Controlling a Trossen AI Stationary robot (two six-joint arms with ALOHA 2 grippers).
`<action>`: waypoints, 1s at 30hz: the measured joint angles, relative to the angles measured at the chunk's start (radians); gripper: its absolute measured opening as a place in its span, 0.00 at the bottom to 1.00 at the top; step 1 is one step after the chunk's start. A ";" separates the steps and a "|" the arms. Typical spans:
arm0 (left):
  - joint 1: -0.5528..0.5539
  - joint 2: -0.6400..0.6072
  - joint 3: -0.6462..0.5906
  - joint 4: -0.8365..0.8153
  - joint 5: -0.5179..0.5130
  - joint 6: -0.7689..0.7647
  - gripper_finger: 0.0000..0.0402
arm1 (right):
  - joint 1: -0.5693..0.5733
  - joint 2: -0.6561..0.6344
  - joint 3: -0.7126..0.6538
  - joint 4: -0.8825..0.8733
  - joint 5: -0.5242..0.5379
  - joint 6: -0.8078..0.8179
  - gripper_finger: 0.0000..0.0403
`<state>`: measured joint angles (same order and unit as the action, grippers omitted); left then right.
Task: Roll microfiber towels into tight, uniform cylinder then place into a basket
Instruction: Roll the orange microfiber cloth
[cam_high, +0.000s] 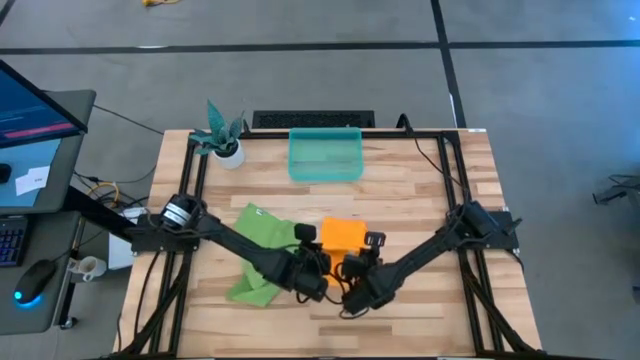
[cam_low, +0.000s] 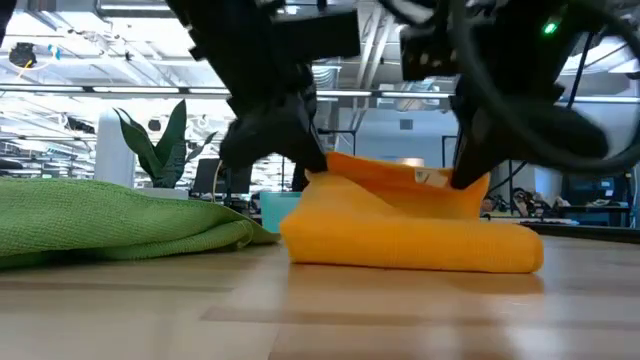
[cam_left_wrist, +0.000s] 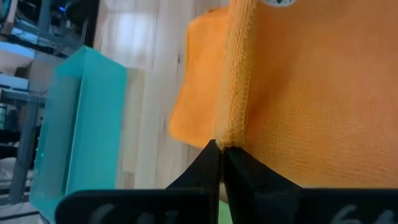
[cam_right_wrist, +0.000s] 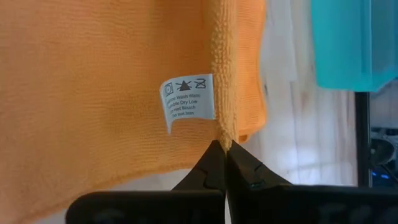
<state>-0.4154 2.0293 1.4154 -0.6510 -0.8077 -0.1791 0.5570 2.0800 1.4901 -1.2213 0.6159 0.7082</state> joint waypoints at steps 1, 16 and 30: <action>0.008 0.000 -0.001 0.001 0.000 0.000 0.00 | -0.009 0.000 -0.006 0.001 0.003 0.000 0.03; 0.051 0.000 -0.002 0.029 0.085 0.030 0.00 | -0.068 0.000 -0.019 -0.010 0.000 -0.008 0.02; 0.051 0.000 -0.005 0.025 0.088 -0.005 0.14 | -0.079 0.001 -0.020 -0.002 0.000 -0.008 0.01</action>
<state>-0.3645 2.0293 1.4109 -0.6262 -0.7193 -0.1842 0.4777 2.0811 1.4696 -1.2236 0.6160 0.7002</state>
